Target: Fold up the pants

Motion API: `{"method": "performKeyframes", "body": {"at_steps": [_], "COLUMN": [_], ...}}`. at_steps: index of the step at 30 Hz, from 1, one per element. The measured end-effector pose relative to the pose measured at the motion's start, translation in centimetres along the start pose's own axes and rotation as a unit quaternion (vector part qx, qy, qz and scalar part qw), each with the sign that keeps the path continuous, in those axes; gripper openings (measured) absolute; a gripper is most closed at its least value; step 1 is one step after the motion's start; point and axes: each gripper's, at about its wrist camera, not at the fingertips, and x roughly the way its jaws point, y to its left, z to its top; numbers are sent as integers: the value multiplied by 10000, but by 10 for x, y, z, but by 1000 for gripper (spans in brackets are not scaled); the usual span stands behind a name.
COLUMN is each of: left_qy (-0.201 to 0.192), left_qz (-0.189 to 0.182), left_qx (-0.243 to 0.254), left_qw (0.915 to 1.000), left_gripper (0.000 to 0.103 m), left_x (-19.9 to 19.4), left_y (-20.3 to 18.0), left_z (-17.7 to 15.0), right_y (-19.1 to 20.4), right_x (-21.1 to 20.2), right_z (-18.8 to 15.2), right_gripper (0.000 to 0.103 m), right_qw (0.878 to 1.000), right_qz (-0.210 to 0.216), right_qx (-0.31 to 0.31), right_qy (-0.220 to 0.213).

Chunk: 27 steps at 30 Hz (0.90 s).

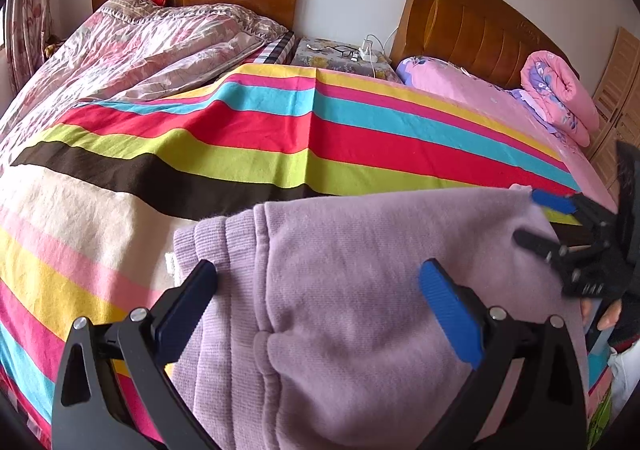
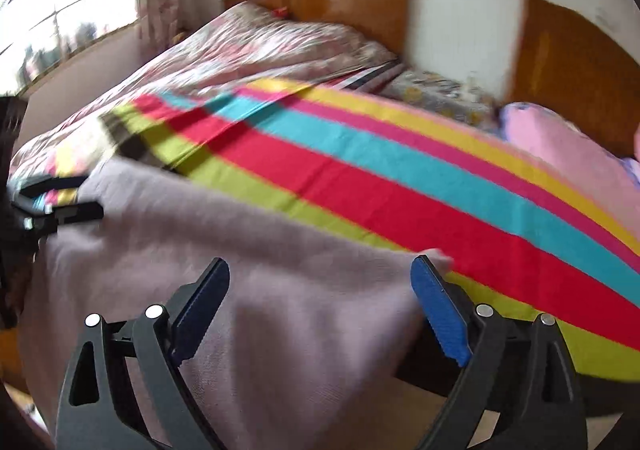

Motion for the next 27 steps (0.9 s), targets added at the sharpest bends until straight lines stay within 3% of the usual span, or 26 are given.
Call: {"method": "performKeyframes", "body": {"at_steps": [2,4,9,12,17,21,27], "left_qy": [-19,-38,-225,-824,-1575,-2234,-2412], "left_qz": [23,48,85,323,-105,264,452], "left_qx": [25,39,42,106,-177,-455,-305], "left_qw": [10000,10000,9997,9960,9873,9733,9689], "left_gripper": [102,102,102,102,102,102,102], "left_x": [0,-1,-7,-38,-105,-155,-205], "left_y": [-1,-2,-2,-9,-18,-23,-45], "left_z": [0,-1,-1,-10,-54,-101,-125], "right_y": [3,23,80,93,76,70,79], "right_x": [-23,-44,-85,-106,-151,-186,-245], "right_z": [-1,-10,-52,-71,-103,-134,-165], "right_gripper": [88,88,89,89,89,89,89], "right_qw": [9992,9981,9956,9969,9955,9871,9737], "right_qz": [232,557,662,442,-139,-483,-711], "right_qx": [167,32,-636,-555,290,742,824], "right_qy": [-268,-272,-199,-330,-886,-1336,-2000]}}
